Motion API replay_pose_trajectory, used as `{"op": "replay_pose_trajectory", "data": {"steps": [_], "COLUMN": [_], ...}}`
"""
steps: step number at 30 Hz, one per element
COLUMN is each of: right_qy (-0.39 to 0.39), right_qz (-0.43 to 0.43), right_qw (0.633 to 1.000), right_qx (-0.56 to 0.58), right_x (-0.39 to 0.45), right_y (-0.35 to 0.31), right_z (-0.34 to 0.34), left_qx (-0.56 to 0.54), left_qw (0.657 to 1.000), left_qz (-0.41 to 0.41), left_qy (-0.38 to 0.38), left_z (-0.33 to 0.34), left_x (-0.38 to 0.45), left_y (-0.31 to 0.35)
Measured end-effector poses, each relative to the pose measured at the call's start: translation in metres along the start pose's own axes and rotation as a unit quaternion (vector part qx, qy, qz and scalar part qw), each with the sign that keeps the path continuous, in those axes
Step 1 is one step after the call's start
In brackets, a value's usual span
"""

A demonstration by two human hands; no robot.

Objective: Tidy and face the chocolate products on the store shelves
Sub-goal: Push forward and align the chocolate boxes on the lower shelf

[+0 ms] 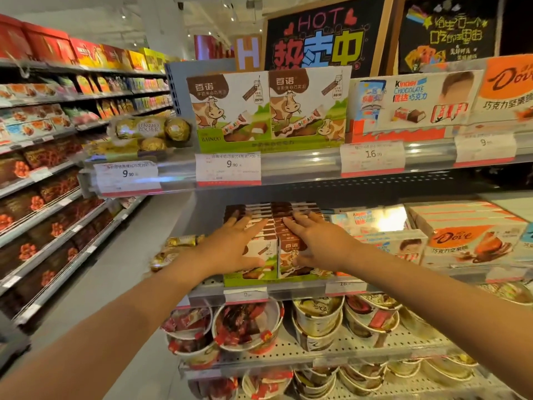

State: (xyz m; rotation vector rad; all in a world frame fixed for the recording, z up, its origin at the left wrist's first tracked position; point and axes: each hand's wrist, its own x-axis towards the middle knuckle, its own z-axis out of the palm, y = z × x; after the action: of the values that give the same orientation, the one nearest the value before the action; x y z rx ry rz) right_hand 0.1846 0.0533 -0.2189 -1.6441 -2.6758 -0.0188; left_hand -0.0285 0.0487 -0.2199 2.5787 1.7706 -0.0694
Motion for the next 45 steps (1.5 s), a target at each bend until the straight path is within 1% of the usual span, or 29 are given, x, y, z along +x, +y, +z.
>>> {"op": "replay_pose_trajectory", "data": {"steps": [3, 5, 7, 8, 9, 10, 11, 12, 13, 15, 16, 18, 19, 21, 22, 25, 26, 31, 33, 36, 39, 40, 41, 42, 43, 44, 45], "right_qy": [-0.006, -0.021, -0.05, -0.062, -0.058, -0.033, 0.005, 0.033, 0.035, 0.003, -0.002, 0.015, 0.035, 0.066, 0.074, 0.071, 0.07, 0.085, 0.092, 0.095, 0.078, 0.067, 0.058, 0.049, 0.042, 0.037, 0.035], "right_qz": [0.017, 0.022, 0.013, 0.002, -0.01, -0.014, -0.002, 0.017, 0.029, 0.03, 0.031, 0.03, 0.026, 0.026, 0.029, 0.038, 0.039, 0.042, 0.054, 0.079, 0.091, 0.087, 0.077, 0.064, 0.051, 0.042, 0.038], "right_qw": [0.999, 0.999, 0.998, 0.998, 0.995, 0.985, 0.968, 0.953, 0.948, 0.958, 0.966, 0.979, 0.984, 0.986, 0.987, 0.989, 0.989, 0.988, 0.987, 0.986, 0.986, 0.986, 0.984, 0.981, 0.975, 0.967, 0.96], "right_qx": [-0.032, -0.043, -0.02, 0.015, 0.08, 0.17, 0.253, 0.301, 0.315, 0.285, 0.258, 0.203, 0.175, 0.148, 0.143, 0.125, 0.125, 0.123, 0.118, 0.108, 0.117, 0.129, 0.147, 0.174, 0.211, 0.248, 0.274], "right_x": [-0.001, 0.003, 0.007, 0.009, 0.009, 0.008, 0.007, 0.005, 0.003, 0.001, 0.001, 0.001, 0.001, -0.002, -0.003, -0.003, -0.003, -0.004, -0.004, -0.004, -0.003, -0.002, 0.0, 0.001, 0.002, 0.003, 0.006], "right_y": [-0.016, -0.023, -0.019, -0.014, -0.006, 0.002, 0.01, 0.02, 0.028, 0.036, 0.038, 0.038, 0.037, 0.034, 0.034, 0.033, 0.033, 0.031, 0.028, 0.018, 0.01, 0.009, 0.011, 0.013, 0.017, 0.021, 0.027], "right_z": [0.002, 0.002, -0.003, -0.006, -0.007, -0.009, -0.01, -0.01, -0.009, -0.003, 0.002, 0.01, 0.013, 0.016, 0.018, 0.02, 0.021, 0.021, 0.021, 0.022, 0.023, 0.023, 0.023, 0.021, 0.017, 0.011, 0.006], "left_qx": [0.009, -0.013, -0.097, -0.166, -0.247, -0.333, -0.412, -0.469, -0.507, -0.556, -0.567, -0.584, -0.604, -0.659, -0.671, -0.642, -0.645, -0.638, -0.643, -0.654, -0.66, -0.66, -0.652, -0.634, -0.597, -0.527, -0.422], "left_qw": [1.0, 0.999, 0.992, 0.979, 0.956, 0.92, 0.881, 0.848, 0.827, 0.803, 0.799, 0.789, 0.774, 0.726, 0.713, 0.738, 0.737, 0.754, 0.752, 0.738, 0.725, 0.724, 0.73, 0.744, 0.773, 0.821, 0.879], "left_qz": [0.001, 0.008, 0.008, 0.001, -0.016, -0.038, -0.061, -0.081, -0.096, -0.107, -0.108, -0.105, -0.106, -0.124, -0.133, -0.133, -0.136, -0.132, -0.13, -0.137, -0.151, -0.155, -0.163, -0.169, -0.177, -0.185, -0.185], "left_qy": [0.009, 0.03, 0.077, 0.116, 0.157, 0.201, 0.227, 0.232, 0.221, 0.183, 0.169, 0.157, 0.158, 0.154, 0.154, 0.157, 0.151, 0.083, 0.072, 0.095, 0.124, 0.13, 0.127, 0.127, 0.121, 0.121, 0.121], "left_z": [0.002, 0.004, 0.007, 0.007, 0.007, 0.007, 0.008, 0.008, 0.01, 0.016, 0.017, 0.018, 0.019, 0.019, 0.019, 0.019, 0.017, 0.012, 0.012, 0.015, 0.015, 0.015, 0.014, 0.013, 0.012, 0.011, 0.009], "left_x": [-0.002, -0.003, -0.006, -0.008, -0.01, -0.013, -0.015, -0.017, -0.016, -0.014, -0.013, -0.009, -0.008, -0.007, -0.006, -0.004, -0.005, -0.01, -0.011, -0.009, -0.009, -0.009, -0.009, -0.007, -0.007, -0.005, -0.003], "left_y": [0.001, -0.003, -0.005, -0.003, -0.002, 0.001, 0.003, 0.005, 0.004, 0.001, 0.002, 0.001, 0.001, 0.001, 0.001, 0.0, -0.001, -0.014, -0.014, -0.007, 0.001, 0.002, 0.003, 0.002, 0.0, -0.002, -0.007]}}
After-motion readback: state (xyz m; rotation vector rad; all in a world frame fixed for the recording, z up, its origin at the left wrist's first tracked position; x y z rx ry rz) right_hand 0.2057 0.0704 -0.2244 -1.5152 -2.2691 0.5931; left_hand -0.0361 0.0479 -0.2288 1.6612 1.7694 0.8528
